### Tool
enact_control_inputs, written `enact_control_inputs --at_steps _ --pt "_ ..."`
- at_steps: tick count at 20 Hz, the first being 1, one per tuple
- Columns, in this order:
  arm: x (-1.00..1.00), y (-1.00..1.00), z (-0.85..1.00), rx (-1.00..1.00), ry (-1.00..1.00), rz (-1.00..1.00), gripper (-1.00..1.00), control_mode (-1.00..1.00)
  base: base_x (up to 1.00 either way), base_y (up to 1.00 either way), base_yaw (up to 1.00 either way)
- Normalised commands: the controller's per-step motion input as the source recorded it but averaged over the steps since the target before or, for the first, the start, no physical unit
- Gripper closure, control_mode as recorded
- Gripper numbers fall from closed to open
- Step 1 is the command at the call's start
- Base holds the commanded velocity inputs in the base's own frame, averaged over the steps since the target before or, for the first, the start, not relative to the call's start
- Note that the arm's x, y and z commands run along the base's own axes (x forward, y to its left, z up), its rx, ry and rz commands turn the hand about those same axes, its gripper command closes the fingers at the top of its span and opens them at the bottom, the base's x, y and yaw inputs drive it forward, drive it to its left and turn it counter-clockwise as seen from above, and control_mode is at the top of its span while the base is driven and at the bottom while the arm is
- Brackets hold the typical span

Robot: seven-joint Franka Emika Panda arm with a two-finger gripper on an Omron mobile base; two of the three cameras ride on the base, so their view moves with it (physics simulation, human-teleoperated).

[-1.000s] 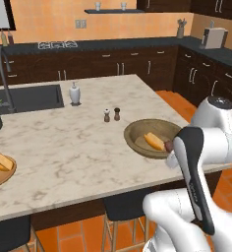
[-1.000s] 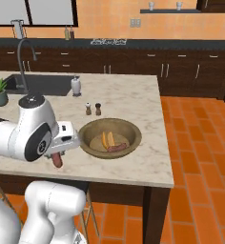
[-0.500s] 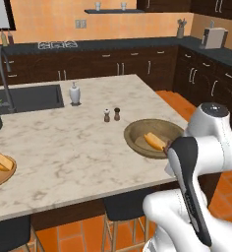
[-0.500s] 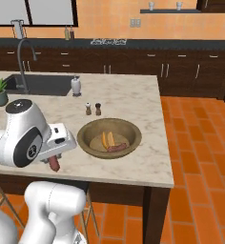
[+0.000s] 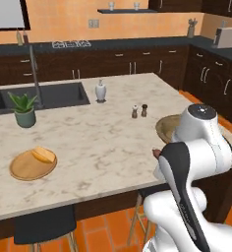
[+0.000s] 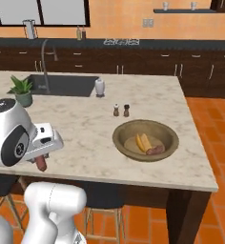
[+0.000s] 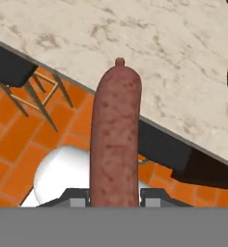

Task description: Place one bun and one sausage from the bowl on each plate.

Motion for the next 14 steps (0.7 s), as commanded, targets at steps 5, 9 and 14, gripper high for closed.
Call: enact_control_inputs --at_steps 5,9,14 --pt "0.0 0.0 0.0 0.0 0.0 0.0 1.0 1.0 -0.04 1.0 0.04" --pt "0.0 0.0 0.0 0.0 0.0 0.0 1.0 1.0 0.33 1.0 0.1" --pt "0.0 0.0 0.0 0.0 0.0 0.0 1.0 1.0 0.39 1.0 0.01"
